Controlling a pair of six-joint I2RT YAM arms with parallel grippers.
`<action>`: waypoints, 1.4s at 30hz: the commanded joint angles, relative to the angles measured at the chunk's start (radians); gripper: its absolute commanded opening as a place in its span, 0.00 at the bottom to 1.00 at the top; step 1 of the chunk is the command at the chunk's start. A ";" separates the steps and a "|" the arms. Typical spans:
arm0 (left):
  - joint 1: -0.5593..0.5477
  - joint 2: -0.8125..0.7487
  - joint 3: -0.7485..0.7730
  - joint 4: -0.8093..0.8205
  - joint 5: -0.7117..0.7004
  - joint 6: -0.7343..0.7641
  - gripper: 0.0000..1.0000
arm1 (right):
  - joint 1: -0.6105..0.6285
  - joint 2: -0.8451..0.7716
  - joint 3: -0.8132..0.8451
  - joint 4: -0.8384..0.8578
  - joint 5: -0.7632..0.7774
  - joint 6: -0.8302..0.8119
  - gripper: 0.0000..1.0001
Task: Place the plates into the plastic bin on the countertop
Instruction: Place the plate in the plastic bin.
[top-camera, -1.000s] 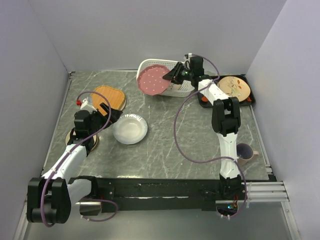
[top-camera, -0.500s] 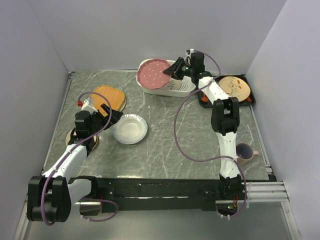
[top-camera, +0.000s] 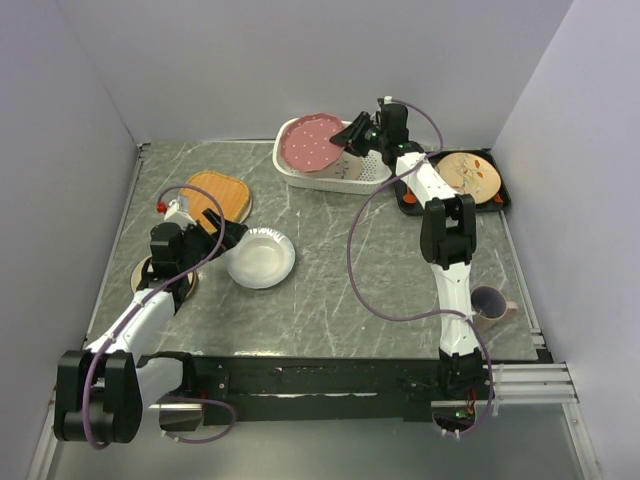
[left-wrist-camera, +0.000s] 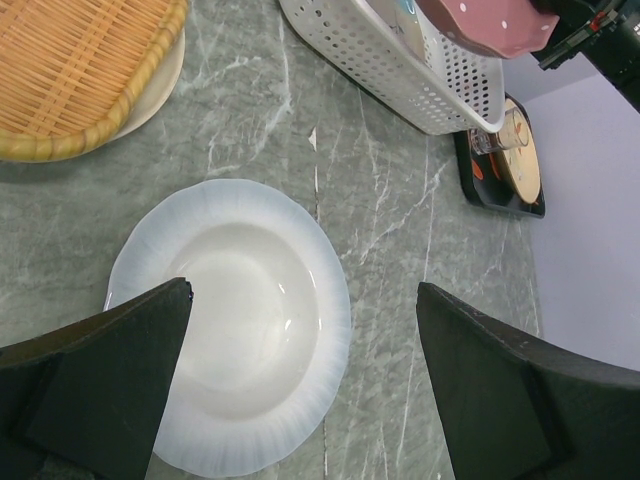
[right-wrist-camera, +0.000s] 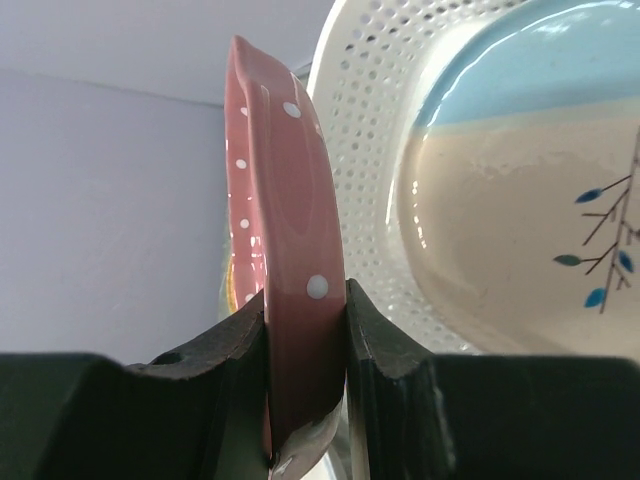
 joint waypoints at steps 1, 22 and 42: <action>-0.003 0.012 -0.003 0.054 0.023 0.027 0.99 | -0.014 -0.008 0.100 0.132 0.035 0.032 0.00; -0.005 0.071 0.012 0.097 0.044 0.025 0.99 | -0.039 0.052 0.144 0.150 0.192 0.001 0.00; -0.003 0.066 0.006 0.099 0.047 0.025 0.99 | -0.040 0.101 0.134 0.158 0.192 0.003 0.00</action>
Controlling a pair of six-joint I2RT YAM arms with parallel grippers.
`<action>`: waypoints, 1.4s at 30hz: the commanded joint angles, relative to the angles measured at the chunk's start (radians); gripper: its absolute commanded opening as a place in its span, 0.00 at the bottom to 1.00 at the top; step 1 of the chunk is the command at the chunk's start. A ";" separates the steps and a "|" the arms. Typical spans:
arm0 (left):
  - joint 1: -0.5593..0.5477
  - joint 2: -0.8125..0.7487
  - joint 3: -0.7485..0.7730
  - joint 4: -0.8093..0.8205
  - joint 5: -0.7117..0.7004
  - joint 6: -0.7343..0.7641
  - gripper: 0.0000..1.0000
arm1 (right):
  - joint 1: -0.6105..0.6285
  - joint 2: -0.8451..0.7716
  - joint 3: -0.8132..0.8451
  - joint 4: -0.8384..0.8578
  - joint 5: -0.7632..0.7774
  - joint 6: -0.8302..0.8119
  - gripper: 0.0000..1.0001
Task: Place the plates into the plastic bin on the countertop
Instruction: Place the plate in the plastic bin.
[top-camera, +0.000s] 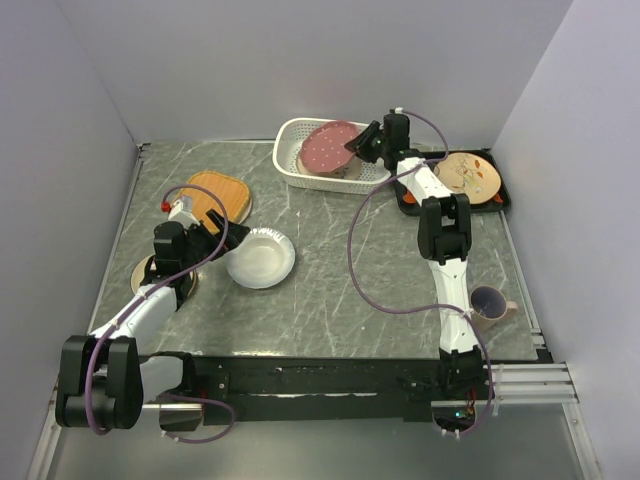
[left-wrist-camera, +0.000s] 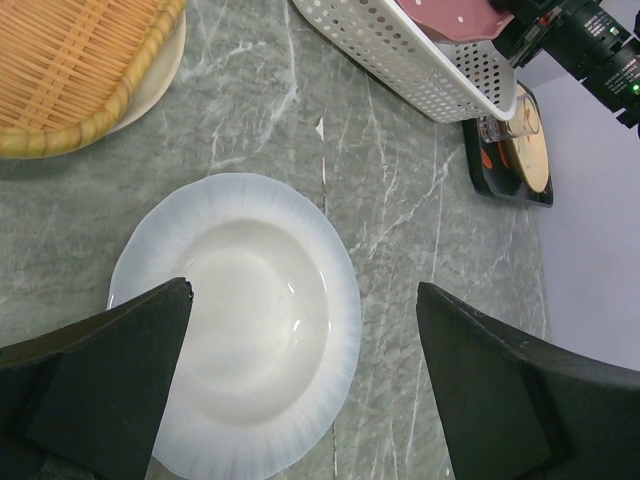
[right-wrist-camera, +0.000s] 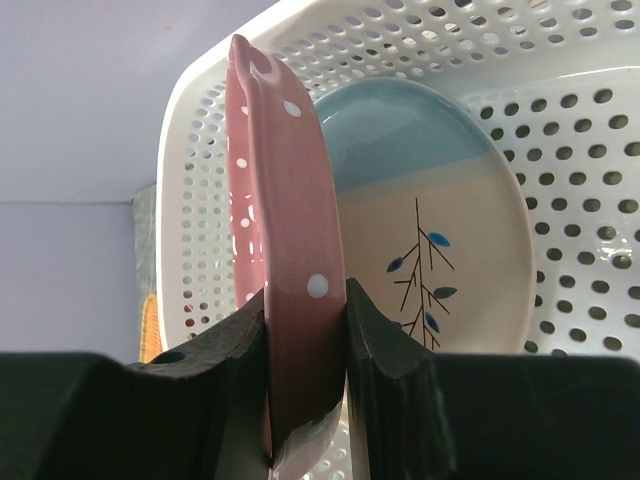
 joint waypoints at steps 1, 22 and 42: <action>-0.003 -0.004 0.008 0.051 0.021 0.012 0.99 | -0.005 -0.019 0.074 0.162 -0.031 0.033 0.00; -0.003 -0.018 -0.001 0.046 0.017 0.015 0.99 | -0.005 0.030 0.008 0.142 -0.096 0.019 0.13; -0.003 -0.032 -0.009 0.036 0.010 0.011 0.99 | 0.028 -0.073 -0.020 -0.062 0.170 -0.208 0.76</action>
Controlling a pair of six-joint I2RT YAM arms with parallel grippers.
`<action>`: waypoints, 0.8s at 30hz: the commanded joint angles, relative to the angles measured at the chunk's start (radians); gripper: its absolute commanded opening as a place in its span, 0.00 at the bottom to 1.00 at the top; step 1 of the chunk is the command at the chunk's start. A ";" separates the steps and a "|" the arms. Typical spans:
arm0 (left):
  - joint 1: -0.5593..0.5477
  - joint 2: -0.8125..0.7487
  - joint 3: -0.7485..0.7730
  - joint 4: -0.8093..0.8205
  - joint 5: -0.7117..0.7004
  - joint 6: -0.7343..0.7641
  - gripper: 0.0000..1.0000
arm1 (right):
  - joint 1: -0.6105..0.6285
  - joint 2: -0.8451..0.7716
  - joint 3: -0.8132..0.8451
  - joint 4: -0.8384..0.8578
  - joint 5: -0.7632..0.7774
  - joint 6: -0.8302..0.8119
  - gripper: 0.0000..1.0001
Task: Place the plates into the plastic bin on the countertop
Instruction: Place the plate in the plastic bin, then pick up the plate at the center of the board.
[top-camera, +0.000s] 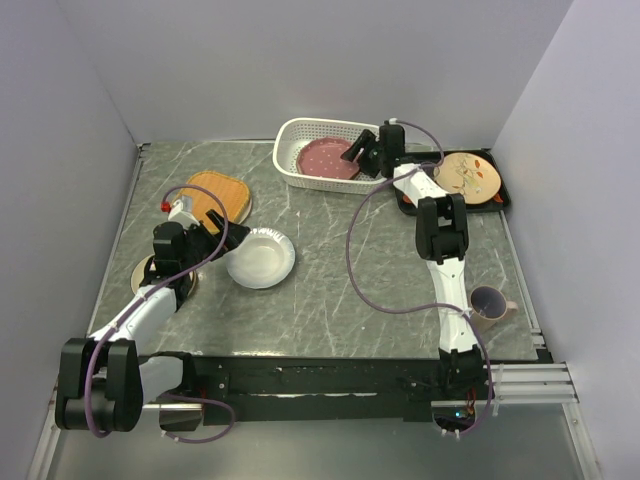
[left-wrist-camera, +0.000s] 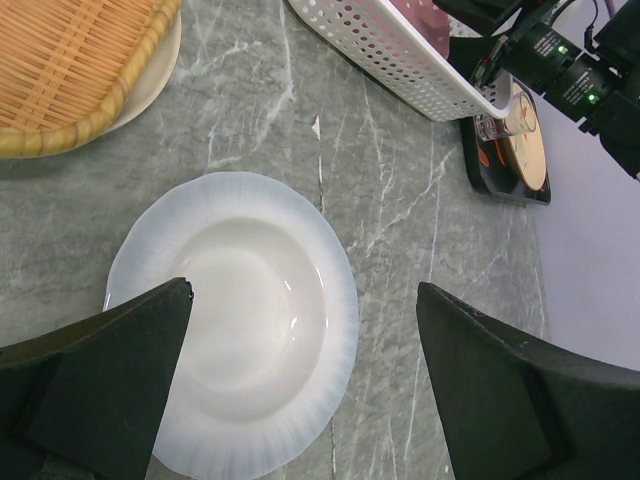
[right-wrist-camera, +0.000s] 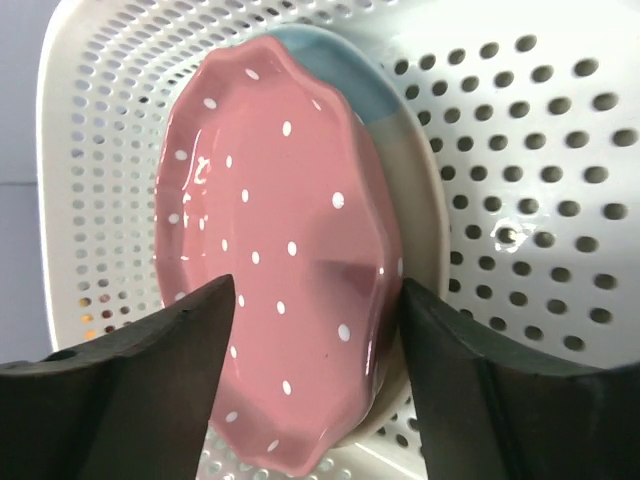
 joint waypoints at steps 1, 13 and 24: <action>-0.003 -0.018 -0.008 0.043 0.006 0.009 0.99 | 0.019 -0.114 0.041 -0.065 0.147 -0.114 0.78; -0.003 -0.015 -0.010 0.035 -0.007 0.007 0.99 | 0.059 -0.171 0.038 -0.099 0.337 -0.218 0.93; -0.003 -0.028 0.021 -0.084 -0.112 0.024 0.99 | 0.071 -0.300 -0.052 -0.033 0.355 -0.229 0.94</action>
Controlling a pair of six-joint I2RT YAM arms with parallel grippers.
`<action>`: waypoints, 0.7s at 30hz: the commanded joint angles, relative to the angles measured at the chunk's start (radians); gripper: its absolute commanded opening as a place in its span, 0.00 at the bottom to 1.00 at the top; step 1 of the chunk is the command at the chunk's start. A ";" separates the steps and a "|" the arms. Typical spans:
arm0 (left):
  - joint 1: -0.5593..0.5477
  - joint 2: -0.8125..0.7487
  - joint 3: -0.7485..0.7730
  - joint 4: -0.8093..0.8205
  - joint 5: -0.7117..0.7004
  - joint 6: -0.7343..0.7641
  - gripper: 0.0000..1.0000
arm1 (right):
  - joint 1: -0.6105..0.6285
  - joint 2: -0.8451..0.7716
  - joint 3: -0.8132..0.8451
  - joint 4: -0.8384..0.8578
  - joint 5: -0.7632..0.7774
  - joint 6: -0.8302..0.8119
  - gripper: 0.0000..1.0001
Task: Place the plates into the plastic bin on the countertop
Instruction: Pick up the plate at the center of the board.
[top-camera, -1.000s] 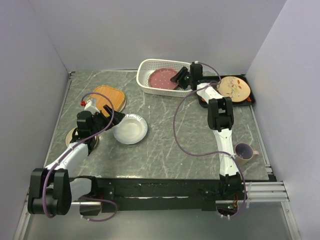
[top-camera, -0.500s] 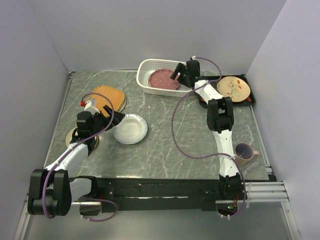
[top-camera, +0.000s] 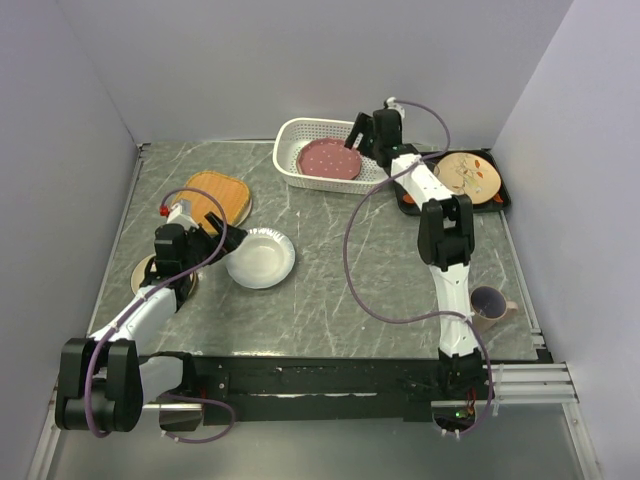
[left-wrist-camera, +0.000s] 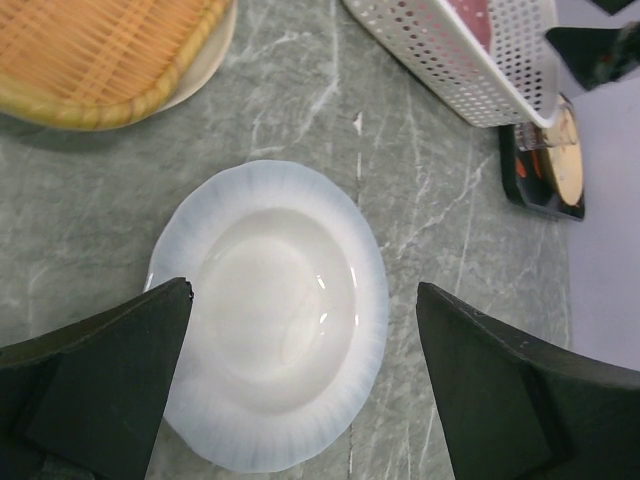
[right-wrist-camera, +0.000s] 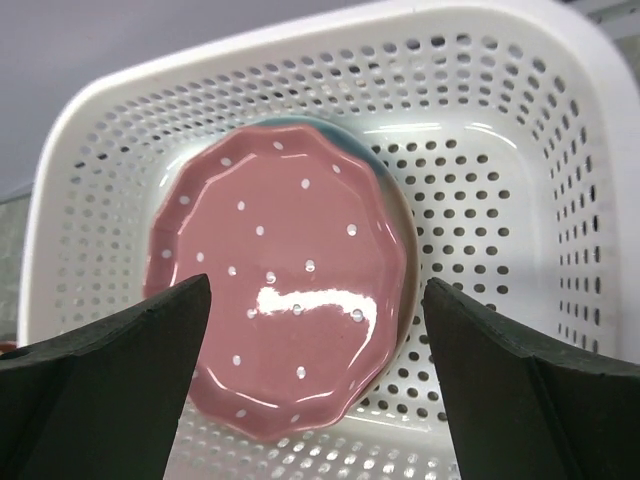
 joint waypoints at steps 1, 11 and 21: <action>-0.003 -0.028 0.029 -0.036 -0.054 0.023 0.99 | 0.014 -0.135 -0.025 0.058 0.025 -0.024 0.94; -0.003 -0.026 0.051 -0.118 -0.140 0.017 0.99 | 0.046 -0.215 -0.071 0.064 0.000 -0.040 0.93; -0.003 0.023 0.061 -0.104 -0.242 -0.020 0.99 | 0.090 -0.269 -0.145 0.084 -0.032 -0.047 0.93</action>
